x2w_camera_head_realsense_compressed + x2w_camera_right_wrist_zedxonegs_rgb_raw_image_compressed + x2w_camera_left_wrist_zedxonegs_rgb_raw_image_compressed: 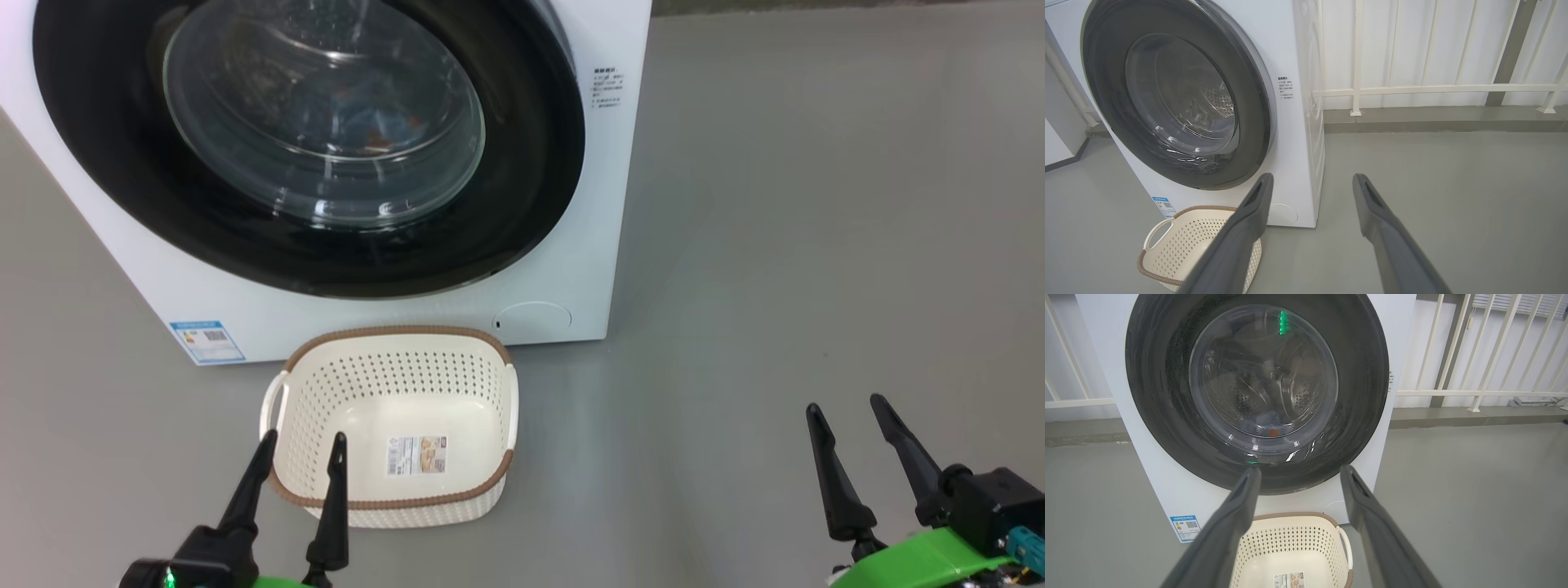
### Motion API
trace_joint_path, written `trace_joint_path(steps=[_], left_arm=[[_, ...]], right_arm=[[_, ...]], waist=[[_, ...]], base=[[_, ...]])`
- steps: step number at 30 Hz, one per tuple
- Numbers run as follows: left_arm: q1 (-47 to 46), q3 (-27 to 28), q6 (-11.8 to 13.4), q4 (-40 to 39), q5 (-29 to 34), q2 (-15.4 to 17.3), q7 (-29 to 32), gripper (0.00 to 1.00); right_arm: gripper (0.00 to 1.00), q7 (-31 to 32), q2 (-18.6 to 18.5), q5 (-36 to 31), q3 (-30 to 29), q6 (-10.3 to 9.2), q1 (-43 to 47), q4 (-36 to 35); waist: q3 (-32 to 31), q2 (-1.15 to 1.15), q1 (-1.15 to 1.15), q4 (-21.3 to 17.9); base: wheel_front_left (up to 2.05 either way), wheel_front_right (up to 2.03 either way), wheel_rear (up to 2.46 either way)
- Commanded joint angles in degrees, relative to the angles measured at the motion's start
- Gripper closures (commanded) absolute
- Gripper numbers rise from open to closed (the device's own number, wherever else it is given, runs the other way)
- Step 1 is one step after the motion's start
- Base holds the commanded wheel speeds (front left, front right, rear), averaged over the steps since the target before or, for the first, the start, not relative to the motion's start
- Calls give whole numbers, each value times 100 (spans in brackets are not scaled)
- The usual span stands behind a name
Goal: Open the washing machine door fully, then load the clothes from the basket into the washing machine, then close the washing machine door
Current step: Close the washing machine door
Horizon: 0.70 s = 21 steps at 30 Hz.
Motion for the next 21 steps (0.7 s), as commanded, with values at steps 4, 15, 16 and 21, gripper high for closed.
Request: trace_joint_path(steps=[4,15,16,21], left_arm=[[94,245,137,-244,-80,136,56,0],[228,256,247,-375,-97,188,131,0],[234,258,256,-385,-99,192,135,0],[257,264,296,-426,-109,214,145,0]], right_arm=[[0,159,19,-76,85,8,251,-442],[0,215,28,39,84,8,412,-522],[0,214,28,47,85,8,415,-521],[0,221,28,71,104,8,420,-517]], waist=[[-240,0,0,-70],[-324,0,0,-26],[-328,0,0,-24],[-340,0,0,-24]], base=[[0,0,0],[0,0,0],[0,0,0],[0,0,0]])
